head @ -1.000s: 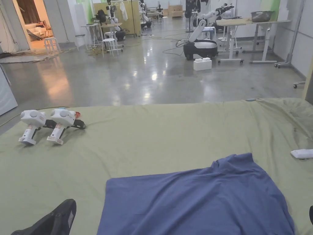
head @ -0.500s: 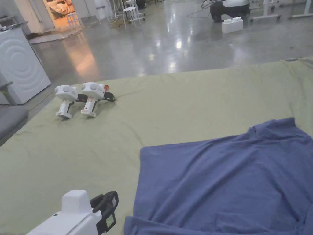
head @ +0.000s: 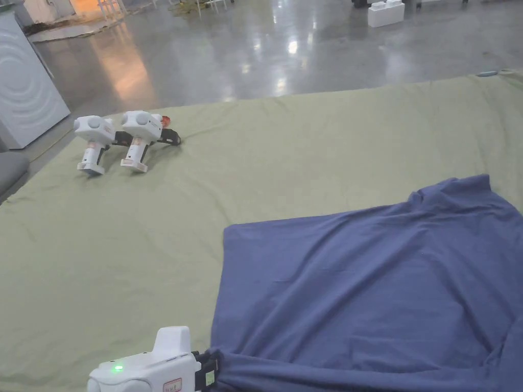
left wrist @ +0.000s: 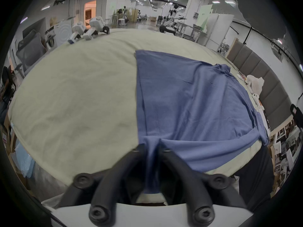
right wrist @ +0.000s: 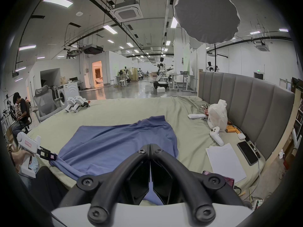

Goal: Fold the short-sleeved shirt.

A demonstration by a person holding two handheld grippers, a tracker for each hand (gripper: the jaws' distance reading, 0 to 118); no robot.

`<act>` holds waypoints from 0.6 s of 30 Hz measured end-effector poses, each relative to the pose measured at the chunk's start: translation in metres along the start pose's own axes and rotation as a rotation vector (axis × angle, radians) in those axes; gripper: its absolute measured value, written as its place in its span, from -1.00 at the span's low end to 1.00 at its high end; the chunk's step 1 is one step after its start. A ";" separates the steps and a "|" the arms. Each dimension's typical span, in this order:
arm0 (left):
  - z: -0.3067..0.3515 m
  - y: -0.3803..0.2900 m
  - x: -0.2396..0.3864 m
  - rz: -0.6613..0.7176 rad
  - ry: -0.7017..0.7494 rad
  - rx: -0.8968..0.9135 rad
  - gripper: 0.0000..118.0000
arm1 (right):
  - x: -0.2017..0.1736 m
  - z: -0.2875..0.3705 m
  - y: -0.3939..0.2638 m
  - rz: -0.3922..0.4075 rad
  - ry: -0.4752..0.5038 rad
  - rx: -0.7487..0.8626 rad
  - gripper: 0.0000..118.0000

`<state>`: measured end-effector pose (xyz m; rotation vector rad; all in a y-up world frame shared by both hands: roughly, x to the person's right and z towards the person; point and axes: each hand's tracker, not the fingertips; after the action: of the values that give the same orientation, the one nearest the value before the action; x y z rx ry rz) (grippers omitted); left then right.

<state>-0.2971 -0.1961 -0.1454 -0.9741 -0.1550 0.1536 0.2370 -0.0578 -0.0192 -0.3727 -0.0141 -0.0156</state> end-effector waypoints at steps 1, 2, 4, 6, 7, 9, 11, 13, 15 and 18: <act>-0.001 0.000 0.005 -0.014 0.013 -0.014 -0.94 | 0.003 0.002 -0.002 0.000 -0.013 -0.008 -1.00; -0.002 0.001 0.009 -0.055 0.035 -0.018 -0.96 | 0.008 0.003 -0.003 -0.003 -0.028 -0.019 -1.00; -0.004 0.001 0.018 -0.090 0.045 -0.043 -0.97 | 0.017 0.003 -0.008 -0.013 -0.066 -0.051 -1.00; -0.012 0.002 0.021 -0.112 0.059 -0.076 -0.97 | 0.032 -0.005 -0.019 -0.042 -0.104 -0.149 -0.91; -0.015 0.003 0.022 -0.118 0.064 -0.085 -0.97 | 0.040 -0.012 -0.027 -0.066 -0.101 -0.212 -0.49; -0.018 0.005 0.022 -0.124 0.069 -0.095 -0.97 | 0.054 -0.024 -0.046 -0.132 -0.111 -0.303 0.17; -0.017 0.005 0.021 -0.131 0.073 -0.096 -0.97 | 0.070 -0.035 -0.071 -0.190 -0.098 -0.387 0.20; -0.014 0.005 0.022 -0.122 0.070 -0.093 -0.97 | 0.070 -0.041 -0.085 -0.201 -0.088 -0.437 0.20; -0.015 0.005 0.021 -0.112 0.069 -0.092 -0.97 | 0.067 -0.050 -0.095 -0.171 -0.052 -0.482 0.20; -0.014 0.004 0.023 -0.116 0.074 -0.093 -0.97 | 0.055 -0.065 -0.098 -0.096 -0.018 -0.519 0.20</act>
<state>-0.2723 -0.2008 -0.1556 -1.0593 -0.1512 0.0043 0.2908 -0.1740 -0.0433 -0.8906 -0.0461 -0.1123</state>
